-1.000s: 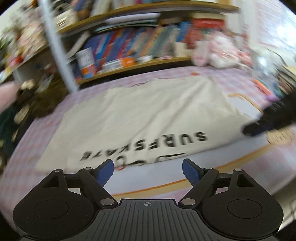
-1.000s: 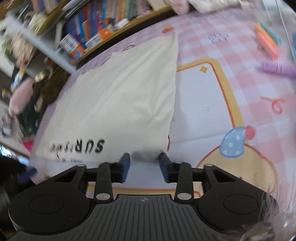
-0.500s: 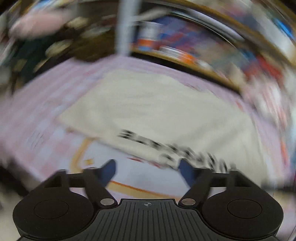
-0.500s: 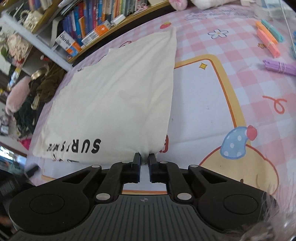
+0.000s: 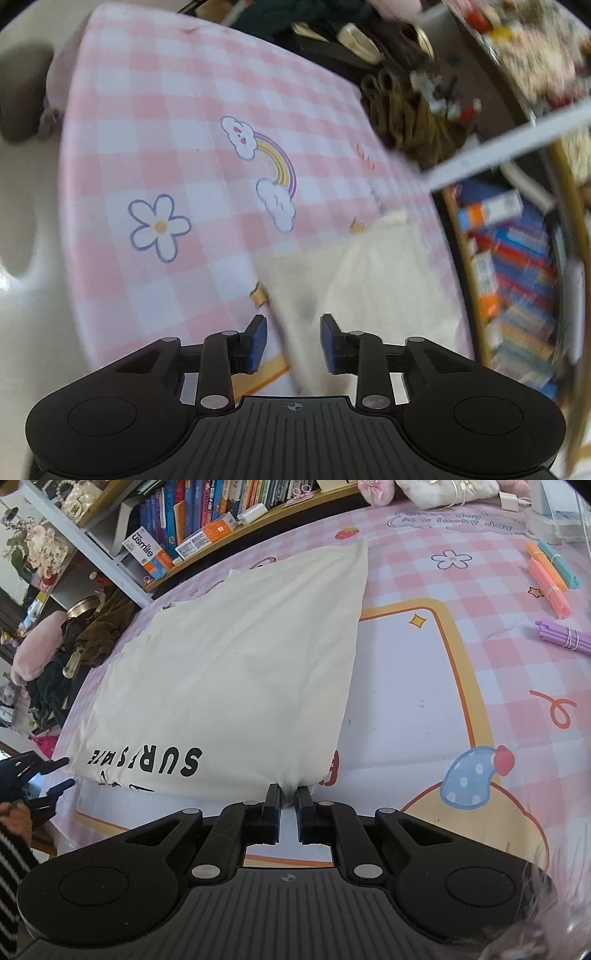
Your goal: Fold clothes
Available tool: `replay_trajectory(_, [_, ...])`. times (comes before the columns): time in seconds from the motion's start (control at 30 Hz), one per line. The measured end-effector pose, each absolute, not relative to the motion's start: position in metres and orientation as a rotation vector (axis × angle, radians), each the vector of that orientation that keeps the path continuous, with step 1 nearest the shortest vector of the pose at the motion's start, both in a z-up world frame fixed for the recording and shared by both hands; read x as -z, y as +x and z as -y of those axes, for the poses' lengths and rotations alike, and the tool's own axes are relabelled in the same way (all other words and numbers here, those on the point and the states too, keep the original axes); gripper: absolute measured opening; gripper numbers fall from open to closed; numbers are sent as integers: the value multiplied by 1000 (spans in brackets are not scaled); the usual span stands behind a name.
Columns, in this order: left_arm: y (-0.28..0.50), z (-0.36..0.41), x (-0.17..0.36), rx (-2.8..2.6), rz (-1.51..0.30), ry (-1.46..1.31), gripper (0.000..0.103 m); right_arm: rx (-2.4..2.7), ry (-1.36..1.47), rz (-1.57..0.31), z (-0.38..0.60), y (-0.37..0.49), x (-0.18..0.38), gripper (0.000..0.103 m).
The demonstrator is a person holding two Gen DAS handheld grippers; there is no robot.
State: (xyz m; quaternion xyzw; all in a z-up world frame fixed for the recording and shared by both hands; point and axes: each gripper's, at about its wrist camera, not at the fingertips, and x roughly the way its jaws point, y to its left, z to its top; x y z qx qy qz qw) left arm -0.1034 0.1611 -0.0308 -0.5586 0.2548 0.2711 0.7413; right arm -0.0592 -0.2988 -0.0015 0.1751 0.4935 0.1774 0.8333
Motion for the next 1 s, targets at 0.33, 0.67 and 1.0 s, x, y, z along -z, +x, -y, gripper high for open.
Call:
replay_trajectory(0.33, [-95, -161, 4, -534, -616, -939, 2, -383, 304, -1040, 292, -62, 0, 7])
replay_trajectory(0.67, [-105, -180, 36, -412, -593, -1104, 32, -364, 273, -1062, 286, -54, -3, 7])
replay_trajectory(1.0, [-102, -199, 47, -318, -567, -1270, 52, -266, 184, -1071, 261, -52, -7, 7])
